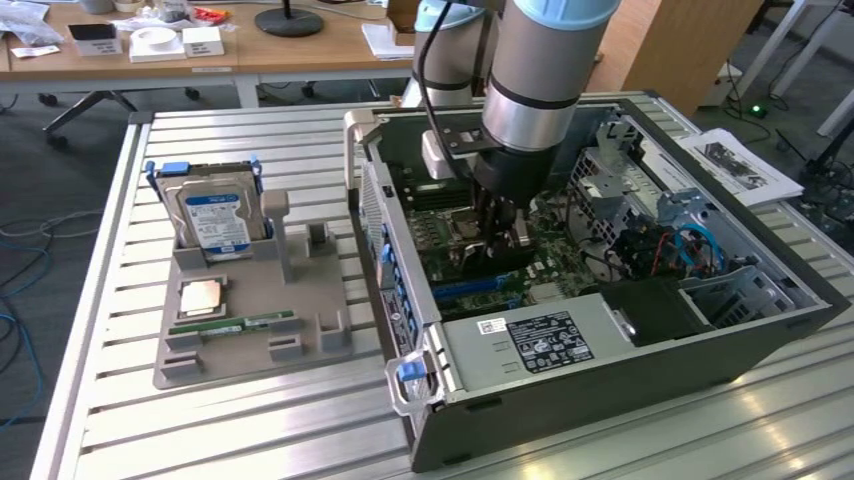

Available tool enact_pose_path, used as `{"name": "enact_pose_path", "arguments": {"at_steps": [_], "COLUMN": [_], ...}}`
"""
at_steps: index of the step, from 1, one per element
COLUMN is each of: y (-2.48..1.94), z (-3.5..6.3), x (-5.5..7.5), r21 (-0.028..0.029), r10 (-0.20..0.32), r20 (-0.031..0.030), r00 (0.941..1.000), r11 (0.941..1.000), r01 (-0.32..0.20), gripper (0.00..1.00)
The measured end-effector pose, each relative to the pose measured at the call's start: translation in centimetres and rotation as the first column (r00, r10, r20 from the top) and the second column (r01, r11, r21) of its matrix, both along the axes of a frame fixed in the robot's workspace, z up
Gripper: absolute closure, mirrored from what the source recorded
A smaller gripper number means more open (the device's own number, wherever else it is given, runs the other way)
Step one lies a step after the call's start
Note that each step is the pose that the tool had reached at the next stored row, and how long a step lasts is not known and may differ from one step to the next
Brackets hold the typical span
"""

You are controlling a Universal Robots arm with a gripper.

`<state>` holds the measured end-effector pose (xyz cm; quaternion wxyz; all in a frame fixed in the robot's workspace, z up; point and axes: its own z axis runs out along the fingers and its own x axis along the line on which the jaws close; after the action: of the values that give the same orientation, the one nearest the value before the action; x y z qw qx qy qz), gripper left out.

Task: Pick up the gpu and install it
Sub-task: 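Insert the gpu into the slot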

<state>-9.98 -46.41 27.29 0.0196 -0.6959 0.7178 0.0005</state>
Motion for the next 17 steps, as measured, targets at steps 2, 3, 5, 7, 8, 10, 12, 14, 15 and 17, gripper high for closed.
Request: {"name": "enact_pose_path", "arguments": {"at_steps": [2, 3, 5, 7, 8, 10, 12, 14, 15, 17], "y": [0.0, 0.0, 0.0, 0.0, 0.0, 0.01, 0.0, 0.0, 0.0, 0.0], "z": [-0.04, -0.07, -0.11, -0.14, -0.14, -0.14, -0.15, -0.14, -0.13, -0.14], "x": [0.0, 0.0, -0.01, -0.01, -0.01, 0.0, 0.05, 0.06, 0.07, 0.07], "r21": [0.0002, 0.0003, 0.0002, 0.0002, 0.0002, 0.0003, 0.0004, 0.0002, 0.0002, 0.0002], "r10": [0.0, 0.0, 0.0, 0.0, 0.0, 0.0, 0.0, 0.0, 0.0, 0.0], "r20": [0.0002, 0.0002, 0.0001, 0.0002, 0.0001, -0.0006, -0.0045, -0.007, -0.0073, -0.0074], "r00": [1.0, 1.0, 1.0, 1.0, 1.0, 1.0, 1.0, 1.0, 1.0, 1.0], "r11": [1.0, 1.0, 1.0, 1.0, 1.0, 1.0, 1.0, 1.0, 1.0, 1.0], "r01": [0.0, 0.0, 0.0, 0.0, 0.0, 0.0, 0.0, 0.0, 0.0, 0.0], "gripper": [0.73, 0.73, 0.73, 0.73, 0.73, 0.73, 0.73, 0.73, 0.73, 0.73]}}
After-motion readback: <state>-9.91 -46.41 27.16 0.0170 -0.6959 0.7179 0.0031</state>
